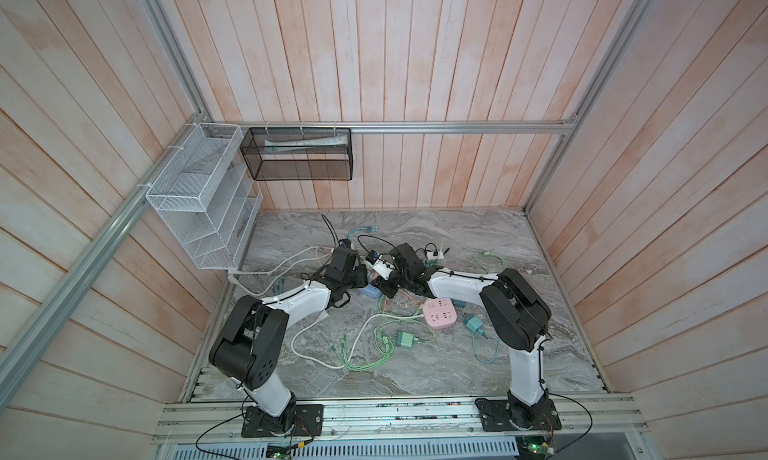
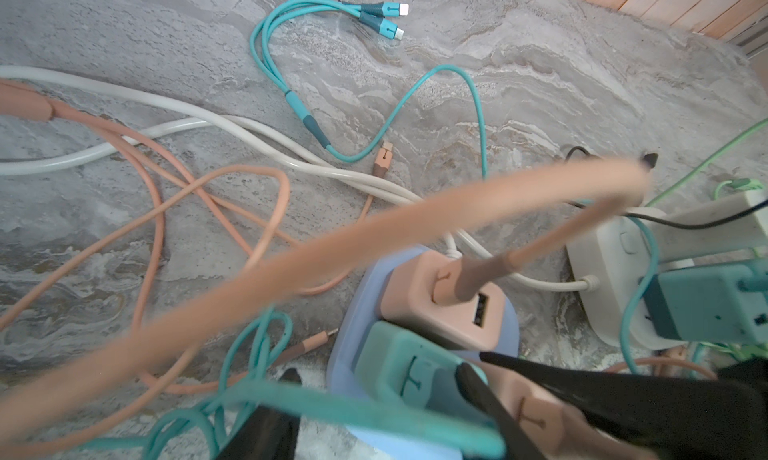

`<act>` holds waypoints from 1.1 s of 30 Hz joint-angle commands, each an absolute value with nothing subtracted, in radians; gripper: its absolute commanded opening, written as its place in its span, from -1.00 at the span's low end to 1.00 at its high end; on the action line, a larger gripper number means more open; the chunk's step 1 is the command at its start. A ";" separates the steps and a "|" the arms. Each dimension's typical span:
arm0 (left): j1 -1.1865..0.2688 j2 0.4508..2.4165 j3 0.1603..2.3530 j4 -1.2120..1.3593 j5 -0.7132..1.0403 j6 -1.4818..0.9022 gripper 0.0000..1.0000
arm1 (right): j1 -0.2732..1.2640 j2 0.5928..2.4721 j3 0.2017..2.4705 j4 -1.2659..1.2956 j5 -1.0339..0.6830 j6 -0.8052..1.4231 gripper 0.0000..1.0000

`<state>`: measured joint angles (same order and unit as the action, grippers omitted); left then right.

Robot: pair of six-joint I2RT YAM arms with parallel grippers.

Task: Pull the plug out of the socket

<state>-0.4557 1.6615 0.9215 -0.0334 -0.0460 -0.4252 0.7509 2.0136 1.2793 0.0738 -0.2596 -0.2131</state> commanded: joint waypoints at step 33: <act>-0.480 1.736 0.867 -0.196 0.006 -0.393 0.20 | 0.759 1.878 1.226 0.133 -0.319 -0.177 -1.00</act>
<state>-0.4614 1.6730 0.9237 -0.0109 -0.0330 -0.4259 0.7605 1.9244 1.2297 0.0872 -0.2508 -0.2119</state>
